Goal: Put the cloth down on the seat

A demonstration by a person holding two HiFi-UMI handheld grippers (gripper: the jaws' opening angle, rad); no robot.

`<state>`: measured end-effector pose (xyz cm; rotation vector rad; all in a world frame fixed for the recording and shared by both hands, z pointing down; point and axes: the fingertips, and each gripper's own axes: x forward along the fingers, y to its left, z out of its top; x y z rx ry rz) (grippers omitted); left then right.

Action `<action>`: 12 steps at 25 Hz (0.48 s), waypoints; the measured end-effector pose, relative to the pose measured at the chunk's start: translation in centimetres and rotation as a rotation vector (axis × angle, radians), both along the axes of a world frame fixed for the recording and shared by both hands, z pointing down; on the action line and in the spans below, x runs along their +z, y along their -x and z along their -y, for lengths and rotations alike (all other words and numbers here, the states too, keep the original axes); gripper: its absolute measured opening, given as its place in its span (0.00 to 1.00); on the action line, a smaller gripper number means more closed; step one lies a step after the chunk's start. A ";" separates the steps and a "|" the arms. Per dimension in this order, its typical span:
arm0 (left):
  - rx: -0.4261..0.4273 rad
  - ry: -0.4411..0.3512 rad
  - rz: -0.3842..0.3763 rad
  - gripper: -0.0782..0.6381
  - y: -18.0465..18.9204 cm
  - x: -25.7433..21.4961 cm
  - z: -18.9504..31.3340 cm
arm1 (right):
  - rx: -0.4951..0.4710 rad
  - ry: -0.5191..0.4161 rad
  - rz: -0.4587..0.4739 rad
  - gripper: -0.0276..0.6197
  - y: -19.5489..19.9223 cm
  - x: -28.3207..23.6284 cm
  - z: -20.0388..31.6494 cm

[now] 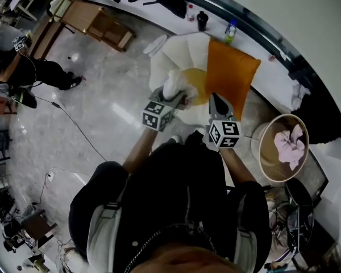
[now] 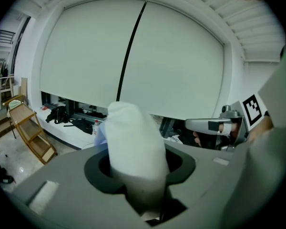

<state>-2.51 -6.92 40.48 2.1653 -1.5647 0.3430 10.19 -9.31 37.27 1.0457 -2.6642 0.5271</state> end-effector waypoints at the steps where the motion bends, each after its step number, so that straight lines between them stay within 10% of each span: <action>1: -0.003 0.008 -0.002 0.35 -0.2 0.1 0.2 | -0.005 0.004 0.000 0.05 -0.2 0.1 0.3; 12: -0.033 0.078 -0.012 0.35 -0.4 2.7 0.8 | -0.041 0.083 -0.007 0.05 -1.0 3.2 2.4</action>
